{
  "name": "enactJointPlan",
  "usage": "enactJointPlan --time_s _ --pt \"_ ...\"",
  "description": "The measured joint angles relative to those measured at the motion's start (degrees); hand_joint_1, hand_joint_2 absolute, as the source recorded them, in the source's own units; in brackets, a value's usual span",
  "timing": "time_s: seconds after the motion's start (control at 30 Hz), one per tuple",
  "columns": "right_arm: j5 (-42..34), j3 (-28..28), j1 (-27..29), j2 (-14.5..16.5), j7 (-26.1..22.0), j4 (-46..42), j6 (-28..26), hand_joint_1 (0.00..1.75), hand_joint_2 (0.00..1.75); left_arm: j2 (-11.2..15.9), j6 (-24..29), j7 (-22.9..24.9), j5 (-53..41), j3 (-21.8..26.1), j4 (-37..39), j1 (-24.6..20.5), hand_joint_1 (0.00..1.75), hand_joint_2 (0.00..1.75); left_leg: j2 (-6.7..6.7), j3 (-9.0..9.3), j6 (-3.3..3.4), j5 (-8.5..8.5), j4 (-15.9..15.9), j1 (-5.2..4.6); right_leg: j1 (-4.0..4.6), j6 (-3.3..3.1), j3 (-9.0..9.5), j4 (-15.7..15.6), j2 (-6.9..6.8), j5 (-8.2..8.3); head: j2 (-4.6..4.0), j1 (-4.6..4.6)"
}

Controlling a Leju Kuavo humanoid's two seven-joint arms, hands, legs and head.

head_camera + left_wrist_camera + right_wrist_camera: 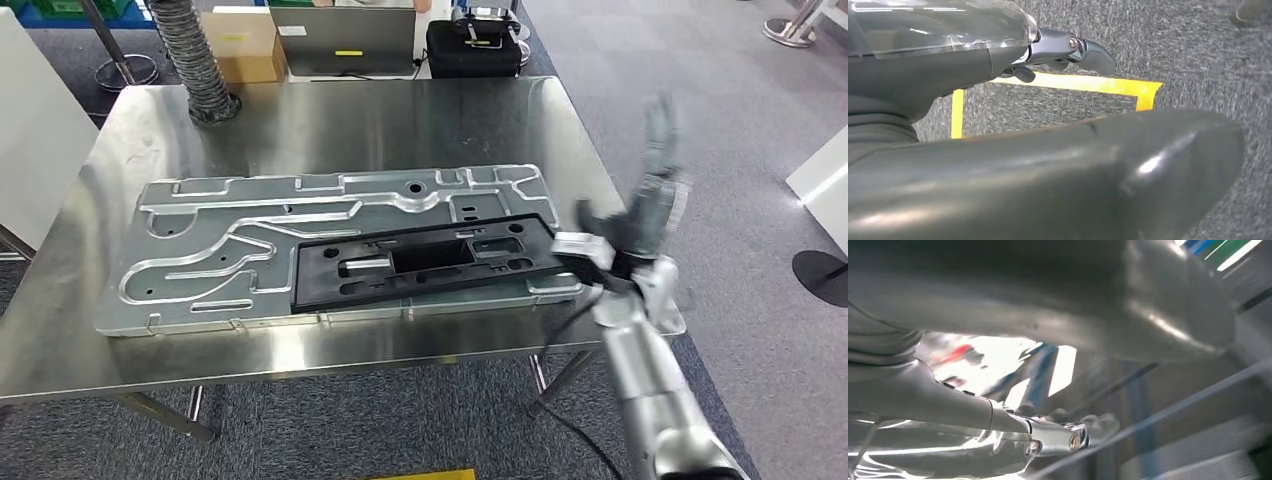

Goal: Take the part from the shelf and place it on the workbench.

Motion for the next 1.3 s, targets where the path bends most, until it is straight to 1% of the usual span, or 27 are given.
enactJointPlan --time_s 0.07,0.1,0.13,0.17,0.23,0.27,0.3,0.37,0.43,0.5,0.57,0.6,0.63,0.67,0.73,0.8,0.9,0.93,0.97,1.0,1.07,1.1,1.13,1.17,1.2,1.27,1.3 --pt "-4.3 -8.3 7.5 -2.5 -1.1 -2.6 0.2 0.0 0.0 -0.1 -0.4 0.0 0.2 0.5 0.0 0.4 0.0 0.0 -0.35 0.0 0.31 -0.13 0.0 -0.07 -0.03 0.32 -3.73 7.1 0.0 -3.06 0.0 0.01" --pt "-5.5 -12.1 11.3 -3.2 -1.3 -3.5 0.2 0.0 0.0 -0.1 -0.4 0.0 0.1 0.8 0.0 0.6 0.0 0.0 -0.46 0.01 0.42 -0.21 0.0 -0.16 -0.03 0.28 -4.91 9.1 0.0 -3.48 0.0 0.01" --pt "-6.0 -15.6 14.8 -3.6 -1.3 -4.3 0.4 0.0 0.0 -0.2 -0.4 0.0 0.0 1.1 0.0 0.8 0.0 0.0 -0.49 0.03 0.49 -0.3 0.0 -0.28 -0.03 0.11 -5.04 8.9 0.0 -2.77 0.0 0.01" --pt "-6.2 -18.6 17.7 -3.7 -1.4 -5.0 0.5 0.0 0.0 -0.3 -0.4 0.1 -0.2 1.4 0.0 0.9 0.0 0.0 -0.4 0.07 0.51 -0.38 0.0 -0.43 0.01 -0.18 -4.06 6.4 -0.01 -1.19 -0.01 0.01" --pt "-6.6 -23.3 22.2 -3.8 -1.4 -6.2 0.5 0.0 0.0 -0.5 -0.6 0.2 -0.7 1.8 0.0 0.7 0.0 0.0 -0.08 0.22 0.39 -0.57 0.0 -0.76 0.28 -0.98 -0.09 -1.7 -0.08 2.49 -0.01 0.01" --pt "-6.7 -25.1 23.9 -3.7 -1.4 -6.5 0.4 0.0 0.0 -0.6 -0.7 0.3 -0.9 1.9 0.0 0.6 0.0 0.0 0.05 0.32 0.22 -0.69 -0.1 -0.88 0.49 -1.3 1.44 -4.7 -0.12 3.59 -0.01 0.01" --pt "-6.8 -26.7 25.3 -3.7 -1.4 -6.5 0.2 0.0 0.0 -0.6 -0.8 0.3 -1.1 1.9 0.0 0.4 0.0 0.0 0.15 0.42 -0.01 -0.82 -0.1 -0.96 0.69 -1.55 2.31 -6.4 -0.13 4.07 0.0 0.01" --pt "-6.1 -29.5 27.4 -3.5 -1.4 -5.4 0.2 0.0 0.0 -0.7 -1.1 0.3 -1.4 2.0 0.0 0.3 0.0 0.0 0.28 0.75 -0.58 -1.03 -0.4 -1.04 0.84 -1.89 2.59 -7.1 -0.05 4.17 0.0 0.01" --pt "-5.2 -32.0 28.9 -3.1 -1.4 -3.8 0.2 0.0 0.0 -0.7 -1.2 0.3 -1.5 2.1 0.0 0.2 0.0 0.0 0.45 0.95 -1.1 -1.79 0.2 -1.17 0.46 -2.35 3.24 -7.8 -0.06 4.5 0.0 0.0" --pt "-4.8 -33.6 29.9 -2.6 -1.4 -2.4 0.2 0.0 0.0 -0.7 -1.2 0.2 -1.7 2.3 0.0 0.2 0.0 0.0 0.65 -0.44 -1.5 -4.91 4.4 -1.27 0.1 -2.81 3.8 -8.5 -0.15 4.98 0.0 0.0" --pt "-4.3 -34.6 30.5 -2.1 -1.4 -1.0 0.3 0.0 0.0 -0.7 -1.3 0.1 -1.7 2.5 0.0 0.2 0.0 0.0 0.77 -3.18 -1.8 -9.03 11.3 -1.24 0.13 -3.04 3.73 -8.5 -0.14 5.15 0.0 0.0" --pt "-3.9 -35.1 30.8 -1.7 -1.4 -0.2 0.6 0.0 0.0 -0.7 -1.3 0.0 -1.7 2.6 0.0 0.2 0.0 0.0 0.79 -4.0 -1.91 -10.03 13.6 -1.21 0.16 -3.05 3.59 -8.3 -0.12 5.15 0.0 0.0" --pt "-3.2 -35.9 31.1 -1.2 -1.4 0.8 1.1 0.0 0.0 -0.7 -1.4 -0.1 -1.7 2.7 0.0 0.2 0.0 0.0 0.8 -3.86 -1.95 -9.9 14.0 -1.21 0.19 -3.05 3.45 -8.2 -0.1 5.15 0.0 0.0" --pt "-2.5 -36.8 31.3 -0.5 -1.4 2.0 1.8 0.0 0.0 -0.7 -1.5 -0.3 -1.6 2.7 0.0 0.2 0.0 0.0 0.81 -2.59 -1.94 -8.74 12.2 -1.21 0.21 -3.04 3.33 -8.1 -0.09 5.15 0.0 0.0" --pt "-1.3 -38.9 31.8 1.0 -1.4 4.6 3.0 0.0 0.0 -0.7 -1.7 -0.5 -1.5 2.8 0.0 0.3 0.0 0.0 0.79 2.02 -1.56 -5.43 4.3 -1.27 0.26 -2.94 3.19 -7.7 -0.07 5.14 0.0 0.01" --pt "-0.9 -40.8 32.3 2.3 -1.4 8.0 3.3 0.0 0.0 -0.8 -1.6 -0.7 -1.3 2.9 0.0 0.3 0.0 0.0 0.75 4.87 -0.94 -3.53 -1.1 -1.47 0.39 -2.55 3.12 -7.4 -0.06 5.21 -0.01 0.01" --pt "-1.1 -42.6 32.6 3.0 -1.4 14.3 3.6 0.0 0.0 -1.2 -1.3 -0.7 -0.9 2.9 0.0 0.5 0.0 0.0 0.84 4.97 -0.01 -2.61 -2.0 -1.61 0.42 -1.54 3.1 -7.4 0.1 5.64 0.0 0.0" --pt "-1.1 -43.1 32.6 3.1 -1.4 16.2 3.7 0.0 0.0 -1.3 -1.2 -0.7 -0.8 2.9 0.0 0.4 0.0 0.0 0.96 4.82 0.36 -2.2 -2.2 -1.51 0.32 -1.16 2.94 -7.1 0.15 5.17 0.0 0.0" --pt "-1.2 -43.5 32.7 3.2 -1.4 17.8 3.9 0.0 0.0 -1.4 -1.2 -0.7 -0.8 2.9 0.0 0.4 0.0 0.0 1.1 4.54 0.75 -1.74 -2.4 -1.38 0.19 -0.77 2.46 -6.0 0.19 3.84 0.0 0.01" --pt "-1.2 -43.8 32.7 3.2 -1.4 19.2 4.0 0.0 0.0 -1.5 -1.2 -0.7 -0.8 2.9 0.0 0.4 0.0 0.0 1.26 4.11 1.02 -1.25 -2.5 -1.25 0.01 -0.38 1.58 -3.6 0.2 1.65 0.0 0.01" --pt "-0.8 -44.4 32.4 3.3 -1.4 22.1 4.6 0.0 0.0 -1.6 -1.1 -0.7 -0.8 2.9 0.0 0.4 0.0 0.0 1.47 2.96 1.2 -0.42 -2.5 -1.27 -0.38 0.33 -0.84 3.7 0.17 -3.55 0.0 0.01" --pt "-0.4 -44.7 32.2 3.3 -1.4 23.8 4.9 0.0 0.0 -1.6 -1.1 -0.6 -0.8 2.9 0.0 0.4 0.0 0.0 1.53 2.37 1.13 0.0 -2.4 -1.28 -0.56 0.59 -1.57 6.8 0.15 -5.13 0.0 0.01" --pt "0.2 -45.1 31.9 3.3 -1.4 25.9 5.2 0.0 0.0 -1.7 -1.1 -0.6 -0.8 2.9 0.0 0.5 0.0 0.0 1.58 1.79 1.02 0.42 -2.4 -1.27 -0.72 0.77 -1.39 8.2 0.14 -5.49 0.0 0.01" --pt "1.0 -45.5 31.5 3.2 -1.3 28.3 5.4 0.0 0.0 -1.8 -1.1 -0.5 -0.8 2.9 0.0 0.5 0.0 0.0 1.61 1.26 0.88 0.83 -2.4 -1.25 -0.86 0.85 0.02 7.3 0.12 -4.66 0.0 0.01" --pt "2.2 -46.0 30.9 3.1 -1.1 31.3 5.3 0.0 0.0 -1.9 -1.2 -0.4 -0.9 2.9 0.0 0.4 0.0 0.0 1.62 0.77 0.69 1.22 -2.3 -1.22 -0.97 0.84 2.59 4.0 0.09 -3.13 0.0 0.01" --pt "5.2 -46.7 29.7 3.0 -0.3 37.7 5.1 0.0 0.0 -2.2 -1.2 -0.3 -1.1 2.9 0.0 0.4 0.0 0.0 1.61 0.07 0.16 1.95 -2.2 -1.2 -0.92 0.47 8.75 -4.9 0.1 -1.01 0.0 0.0" --pt "6.5 -46.9 29.2 2.9 0.1 40.7 5.0 0.0 0.0 -2.3 -1.2 -0.2 -1.2 2.9 0.0 0.4 0.0 0.0 1.61 -0.01 -0.19 2.3 -2.2 -1.21 -0.75 0.09 10.62 -7.9 0.15 -0.59 -0.01 0.01"
